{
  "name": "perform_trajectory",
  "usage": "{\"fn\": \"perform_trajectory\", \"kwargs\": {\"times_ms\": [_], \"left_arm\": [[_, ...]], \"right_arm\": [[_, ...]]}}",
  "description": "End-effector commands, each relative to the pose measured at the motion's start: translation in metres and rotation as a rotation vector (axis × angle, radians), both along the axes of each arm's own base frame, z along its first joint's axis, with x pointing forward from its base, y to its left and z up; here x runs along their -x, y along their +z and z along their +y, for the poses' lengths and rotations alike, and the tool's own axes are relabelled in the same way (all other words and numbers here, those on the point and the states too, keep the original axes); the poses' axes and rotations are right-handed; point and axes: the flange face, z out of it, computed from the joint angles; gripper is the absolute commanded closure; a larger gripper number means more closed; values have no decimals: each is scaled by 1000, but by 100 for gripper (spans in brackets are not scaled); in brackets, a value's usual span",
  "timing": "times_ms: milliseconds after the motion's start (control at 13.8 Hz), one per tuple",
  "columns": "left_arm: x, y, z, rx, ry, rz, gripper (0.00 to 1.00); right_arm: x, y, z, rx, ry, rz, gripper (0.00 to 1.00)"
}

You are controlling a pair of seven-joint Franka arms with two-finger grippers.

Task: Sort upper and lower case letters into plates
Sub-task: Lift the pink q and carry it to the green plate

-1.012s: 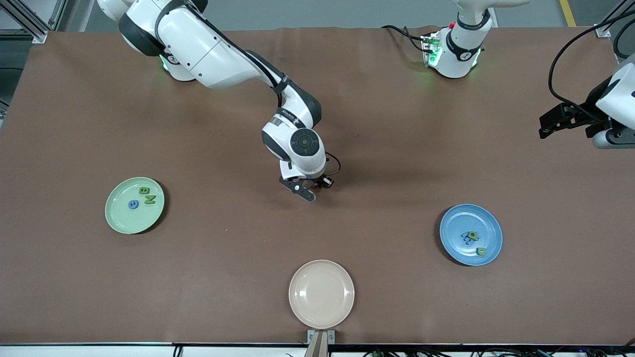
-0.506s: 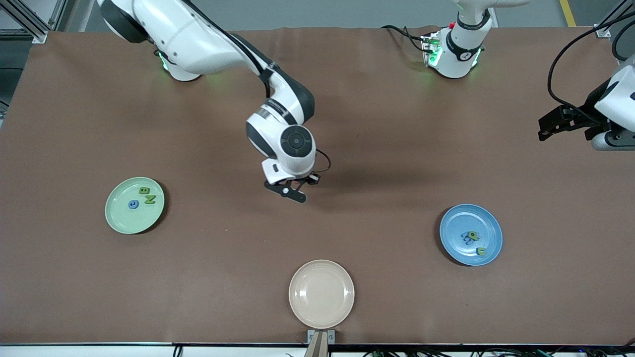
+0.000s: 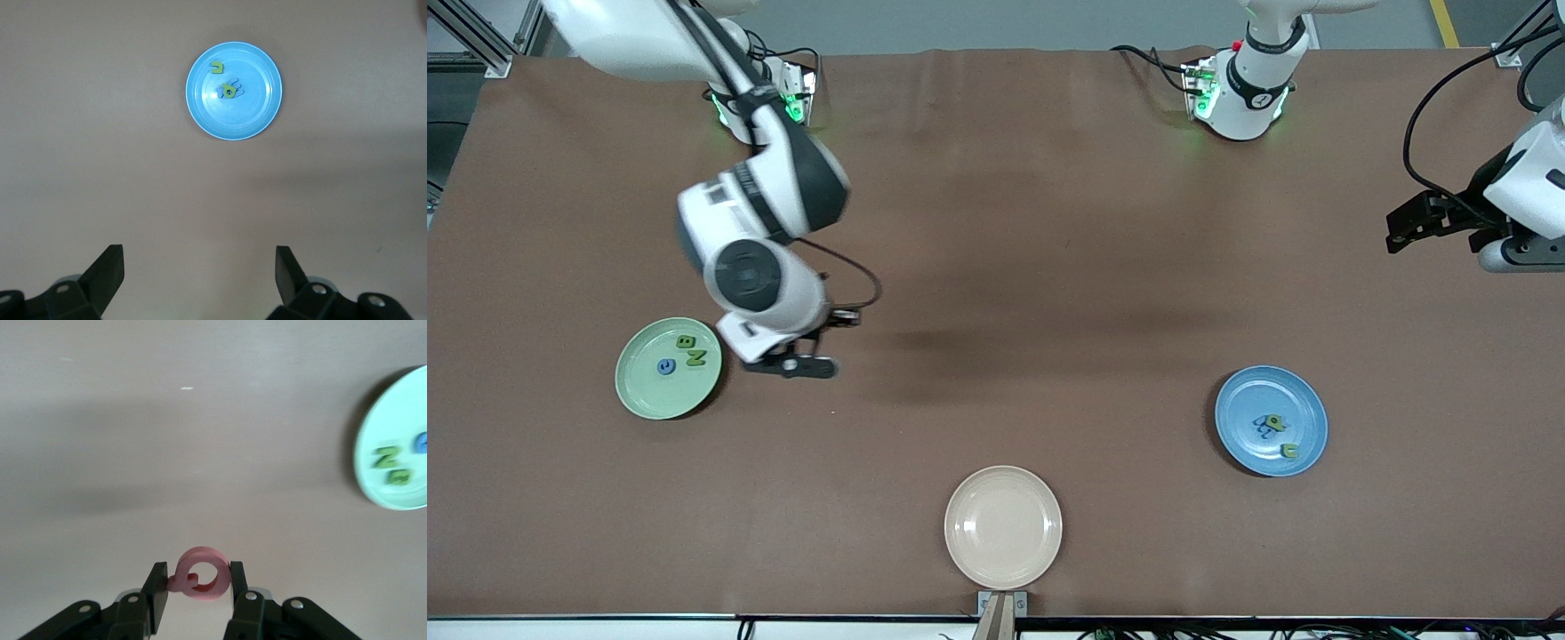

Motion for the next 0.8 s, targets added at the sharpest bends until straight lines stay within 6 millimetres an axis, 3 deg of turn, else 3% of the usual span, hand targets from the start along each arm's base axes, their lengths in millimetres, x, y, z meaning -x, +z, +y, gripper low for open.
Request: {"fn": "perform_trajectory", "kwargs": {"times_ms": [0,434,723], "left_arm": [[6,7,-1,15,-21,-5,0],[6,9,-5,16,-27,-12,0],[6,8,-2,16,-23,-10,0]], "right_arm": [[5,-14,-66,-52,61,25,77],[-14,-56,-222,-164,247,-63,77],[-22,-99,-274,-129,290,-84,77]]}}
